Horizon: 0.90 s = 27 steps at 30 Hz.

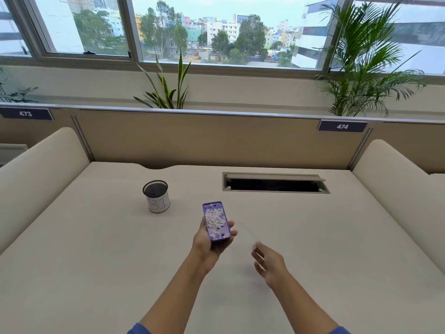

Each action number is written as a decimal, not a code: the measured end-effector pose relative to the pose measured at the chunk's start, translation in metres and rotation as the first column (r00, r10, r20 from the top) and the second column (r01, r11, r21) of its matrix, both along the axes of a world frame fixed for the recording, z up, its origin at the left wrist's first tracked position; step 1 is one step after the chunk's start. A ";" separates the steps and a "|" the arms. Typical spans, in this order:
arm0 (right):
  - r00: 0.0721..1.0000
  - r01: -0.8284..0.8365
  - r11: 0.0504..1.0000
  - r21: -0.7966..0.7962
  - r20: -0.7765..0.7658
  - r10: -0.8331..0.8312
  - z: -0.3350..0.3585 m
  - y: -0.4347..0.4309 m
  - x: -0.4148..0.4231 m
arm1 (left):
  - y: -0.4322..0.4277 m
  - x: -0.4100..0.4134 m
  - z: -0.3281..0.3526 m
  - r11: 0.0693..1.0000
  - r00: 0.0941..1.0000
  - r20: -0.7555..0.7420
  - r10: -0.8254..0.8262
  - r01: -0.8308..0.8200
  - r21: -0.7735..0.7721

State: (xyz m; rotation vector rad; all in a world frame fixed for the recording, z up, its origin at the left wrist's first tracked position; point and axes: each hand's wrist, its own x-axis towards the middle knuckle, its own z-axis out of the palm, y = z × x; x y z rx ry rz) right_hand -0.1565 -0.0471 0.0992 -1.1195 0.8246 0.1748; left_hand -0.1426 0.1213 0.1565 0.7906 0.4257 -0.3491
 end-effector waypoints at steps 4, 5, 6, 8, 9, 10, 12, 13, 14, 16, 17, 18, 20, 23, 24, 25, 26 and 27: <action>0.994 -0.112 0.991 -0.078 -0.026 0.110 -0.023 -0.006 0.006 | -0.004 0.000 -0.006 1.000 1.000 -0.019 0.021 -0.021 -0.001; 0.990 -0.139 0.984 -0.113 -0.019 0.138 -0.028 -0.007 0.008 | -0.005 0.000 -0.008 1.000 0.999 -0.020 0.024 -0.024 -0.002; 0.987 -0.160 0.974 -0.157 -0.013 0.160 -0.032 -0.008 0.010 | -0.007 0.000 -0.009 1.000 0.999 -0.023 0.029 -0.029 0.000; 0.981 -0.188 0.951 -0.246 -0.009 0.192 -0.041 -0.010 0.011 | -0.011 0.001 -0.012 0.999 0.999 -0.028 0.041 -0.041 0.002; 0.978 -0.204 0.937 -0.284 -0.012 0.210 -0.045 -0.012 0.011 | -0.014 0.001 -0.014 0.999 0.998 -0.027 0.047 -0.047 0.002; 0.971 -0.233 0.915 -0.329 -0.021 0.239 -0.048 -0.015 0.010 | -0.016 0.002 -0.015 0.999 0.998 -0.027 0.054 -0.054 0.003; 0.941 -0.324 0.837 -0.441 -0.058 0.333 -0.055 -0.021 0.007 | -0.021 0.003 -0.017 0.998 0.997 -0.025 0.067 -0.067 0.004; 0.923 -0.364 0.793 -0.489 -0.071 0.379 -0.057 -0.025 0.006 | -0.023 0.004 -0.017 0.998 0.997 -0.021 0.070 -0.070 0.002; 0.906 -0.388 0.752 -0.532 -0.072 0.417 -0.059 -0.029 0.006 | -0.026 0.004 -0.017 0.997 0.997 -0.018 0.071 -0.071 0.000; 0.873 -0.407 0.660 -0.631 -0.057 0.484 -0.058 -0.035 0.008 | -0.030 0.006 -0.018 0.997 0.997 -0.014 0.072 -0.072 -0.002; 0.855 -0.405 0.608 -0.683 -0.047 0.516 -0.056 -0.037 0.009 | -0.032 0.006 -0.019 0.997 0.997 -0.014 0.072 -0.072 0.002; 0.837 -0.393 0.563 -0.727 -0.030 0.546 -0.052 -0.038 0.013 | -0.034 0.007 -0.018 0.997 0.997 -0.012 0.074 -0.074 0.007; 0.815 -0.337 0.540 -0.771 0.048 0.578 -0.038 -0.035 0.018 | -0.035 0.007 -0.020 0.996 0.997 -0.006 0.080 -0.080 0.028; 0.782 -0.221 0.637 -0.738 0.256 0.568 -0.005 -0.019 0.026 | -0.034 0.009 -0.022 0.985 0.994 0.023 0.108 -0.110 0.129; 0.767 -0.189 0.668 -0.719 0.317 0.558 0.008 -0.012 0.028 | -0.031 0.011 -0.022 0.980 0.993 0.029 0.111 -0.114 0.162; 0.748 -0.163 0.694 -0.702 0.371 0.551 0.019 -0.003 0.029 | -0.027 0.012 -0.022 0.976 0.993 0.031 0.112 -0.116 0.183; 0.723 -0.148 0.713 -0.685 0.417 0.551 0.029 0.005 0.030 | -0.023 0.014 -0.021 0.975 0.993 0.030 0.118 -0.121 0.189; 0.697 -0.146 0.726 -0.672 0.451 0.558 0.038 0.014 0.030 | -0.018 0.017 -0.021 0.974 0.992 0.028 0.124 -0.127 0.187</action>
